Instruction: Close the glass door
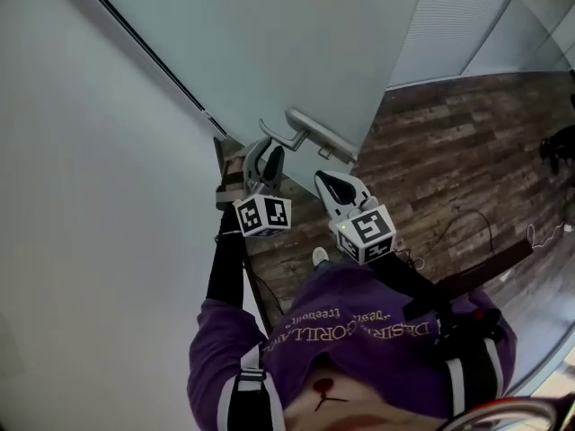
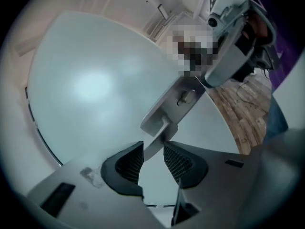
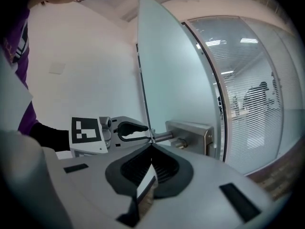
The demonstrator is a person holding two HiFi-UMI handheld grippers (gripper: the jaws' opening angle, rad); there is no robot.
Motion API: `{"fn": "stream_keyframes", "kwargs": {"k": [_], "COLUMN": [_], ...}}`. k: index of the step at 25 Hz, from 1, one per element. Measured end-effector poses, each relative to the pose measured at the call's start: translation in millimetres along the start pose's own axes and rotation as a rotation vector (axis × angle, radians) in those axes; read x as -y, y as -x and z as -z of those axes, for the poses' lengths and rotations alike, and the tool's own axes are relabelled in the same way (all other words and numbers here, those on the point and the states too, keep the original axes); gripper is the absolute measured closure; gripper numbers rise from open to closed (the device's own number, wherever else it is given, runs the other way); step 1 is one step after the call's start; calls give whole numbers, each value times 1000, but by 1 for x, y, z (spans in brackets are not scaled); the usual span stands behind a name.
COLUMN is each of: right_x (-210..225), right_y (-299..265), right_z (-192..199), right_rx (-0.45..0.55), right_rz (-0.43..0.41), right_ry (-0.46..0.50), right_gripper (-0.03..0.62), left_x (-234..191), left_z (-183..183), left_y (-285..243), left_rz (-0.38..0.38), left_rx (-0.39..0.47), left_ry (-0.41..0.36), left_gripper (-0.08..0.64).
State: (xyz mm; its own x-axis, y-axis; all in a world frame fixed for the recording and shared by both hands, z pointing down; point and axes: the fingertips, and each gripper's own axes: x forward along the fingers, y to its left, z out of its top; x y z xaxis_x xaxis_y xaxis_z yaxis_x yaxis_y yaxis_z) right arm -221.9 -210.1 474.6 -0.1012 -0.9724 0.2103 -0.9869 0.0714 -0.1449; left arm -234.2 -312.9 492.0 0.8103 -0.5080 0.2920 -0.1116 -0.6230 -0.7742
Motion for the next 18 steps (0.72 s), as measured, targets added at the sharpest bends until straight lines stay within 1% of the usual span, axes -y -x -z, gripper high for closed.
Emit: {"fn": "stream_keyframes", "kwargs": {"k": [3, 6, 8, 10, 13, 15, 18], "right_x": [6, 3, 3, 4, 3, 3, 4], "right_y": [6, 6, 7, 7, 9, 10, 8], "right_z": [-3, -5, -4, -4, -4, -4, -6], "right_rx": [9, 12, 9, 8, 11, 12, 14], "right_rz": [50, 62, 69, 77, 87, 93, 97], "right_ry": [-16, -14, -14, -15, -11, -10, -13], "right_gripper": [601, 601, 601, 601, 601, 601, 601], "left_x": [1, 4, 5, 7, 7, 6, 5], "left_z": [0, 0, -2, -5, -6, -7, -7], "left_y": [-3, -9, -15, -20, -20, -20, -22], "left_rz": [29, 41, 34, 29, 5, -5, 29], "left_rx": [-17, -31, -35, -41, -45, -37, -37], "left_ry": [-180, -363, -439, -463, -462, -445, -384], "left_gripper": [454, 454, 454, 454, 454, 454, 446]}}
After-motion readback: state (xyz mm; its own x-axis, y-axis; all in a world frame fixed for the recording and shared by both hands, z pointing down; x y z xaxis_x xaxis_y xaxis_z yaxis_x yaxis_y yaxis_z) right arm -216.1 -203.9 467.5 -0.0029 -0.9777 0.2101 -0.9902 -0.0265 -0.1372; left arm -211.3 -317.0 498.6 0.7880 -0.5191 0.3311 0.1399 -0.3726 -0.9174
